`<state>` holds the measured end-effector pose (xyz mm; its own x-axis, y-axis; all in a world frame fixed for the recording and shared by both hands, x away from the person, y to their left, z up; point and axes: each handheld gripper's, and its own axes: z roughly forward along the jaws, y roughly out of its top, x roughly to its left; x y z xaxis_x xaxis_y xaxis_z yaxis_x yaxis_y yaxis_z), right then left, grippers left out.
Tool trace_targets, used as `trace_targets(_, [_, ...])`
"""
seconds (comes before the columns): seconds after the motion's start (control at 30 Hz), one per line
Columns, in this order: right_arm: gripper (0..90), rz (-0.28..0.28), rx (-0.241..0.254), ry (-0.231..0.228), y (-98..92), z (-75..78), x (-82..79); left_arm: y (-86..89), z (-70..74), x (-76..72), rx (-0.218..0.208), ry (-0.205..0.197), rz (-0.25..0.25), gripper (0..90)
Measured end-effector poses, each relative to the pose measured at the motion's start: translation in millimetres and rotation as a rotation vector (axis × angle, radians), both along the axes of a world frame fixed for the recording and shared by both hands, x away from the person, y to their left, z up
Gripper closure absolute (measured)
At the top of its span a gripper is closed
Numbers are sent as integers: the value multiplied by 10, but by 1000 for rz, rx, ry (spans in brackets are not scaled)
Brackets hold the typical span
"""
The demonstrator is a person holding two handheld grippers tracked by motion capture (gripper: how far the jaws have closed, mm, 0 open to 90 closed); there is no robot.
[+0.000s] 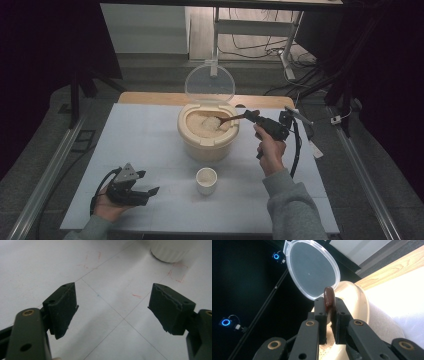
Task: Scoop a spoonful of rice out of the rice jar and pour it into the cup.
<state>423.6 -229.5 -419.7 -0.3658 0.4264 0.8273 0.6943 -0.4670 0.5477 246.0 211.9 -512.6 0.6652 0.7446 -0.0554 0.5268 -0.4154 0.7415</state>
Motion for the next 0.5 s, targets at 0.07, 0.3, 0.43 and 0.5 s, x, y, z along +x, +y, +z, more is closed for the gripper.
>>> trace_targets(0.07, [831,-2,3,3,-14,-4,3,-2,0,-1,1,0,0,222])
trace_targets(0.3, [831,-2,41,25,-56,-30,2,-4,0,0,4,0,0,222])
trace_targets(0.43, [831,-7,56,31,-74,-25,5,-2,0,0,3,-1,-1,222])
trace_targets(0.5, [831,-3,66,33,-91,-15,3,-4,-1,1,3,0,0,223])
